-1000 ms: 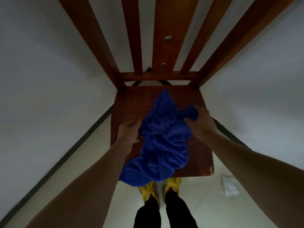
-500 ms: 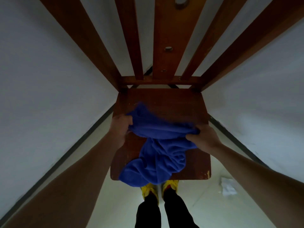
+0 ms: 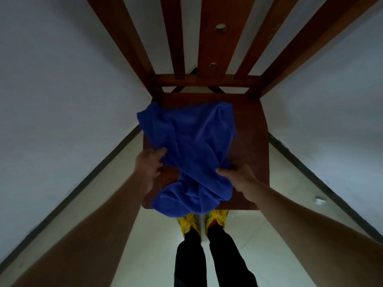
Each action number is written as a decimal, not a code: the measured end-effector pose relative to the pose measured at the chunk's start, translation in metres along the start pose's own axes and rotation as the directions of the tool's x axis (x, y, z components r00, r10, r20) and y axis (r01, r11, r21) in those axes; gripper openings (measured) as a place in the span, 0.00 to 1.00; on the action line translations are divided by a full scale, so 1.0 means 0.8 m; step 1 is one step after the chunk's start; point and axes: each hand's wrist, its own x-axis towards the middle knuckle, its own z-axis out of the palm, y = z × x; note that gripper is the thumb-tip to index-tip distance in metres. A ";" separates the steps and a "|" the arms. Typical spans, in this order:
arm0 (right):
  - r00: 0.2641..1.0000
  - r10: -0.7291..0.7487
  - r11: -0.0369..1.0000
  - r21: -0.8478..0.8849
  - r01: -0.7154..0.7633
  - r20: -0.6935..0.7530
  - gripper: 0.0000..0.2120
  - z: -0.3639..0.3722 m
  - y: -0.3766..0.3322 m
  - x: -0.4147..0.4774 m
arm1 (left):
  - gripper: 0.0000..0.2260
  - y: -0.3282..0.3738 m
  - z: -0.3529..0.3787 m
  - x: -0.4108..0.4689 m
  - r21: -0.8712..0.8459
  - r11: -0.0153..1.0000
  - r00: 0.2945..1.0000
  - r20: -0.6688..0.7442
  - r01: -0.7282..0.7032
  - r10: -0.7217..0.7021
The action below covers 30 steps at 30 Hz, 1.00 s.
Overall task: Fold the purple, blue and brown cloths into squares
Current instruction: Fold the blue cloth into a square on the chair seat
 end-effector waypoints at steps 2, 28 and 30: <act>0.996 0.083 0.988 0.124 -0.088 0.044 0.19 0.014 0.003 -0.005 | 0.12 -0.043 0.005 -0.009 0.159 0.984 0.997 0.027 -0.080 0.077; 0.978 0.191 0.956 0.209 -0.205 0.084 0.16 -0.006 0.063 -0.027 | 0.09 -0.146 -0.058 -0.066 0.047 0.927 0.871 0.327 0.372 -0.366; 0.995 0.097 0.986 0.136 -0.099 0.017 0.10 0.017 0.065 -0.032 | 0.09 -0.152 -0.064 -0.066 0.147 0.919 0.866 0.308 0.366 -0.395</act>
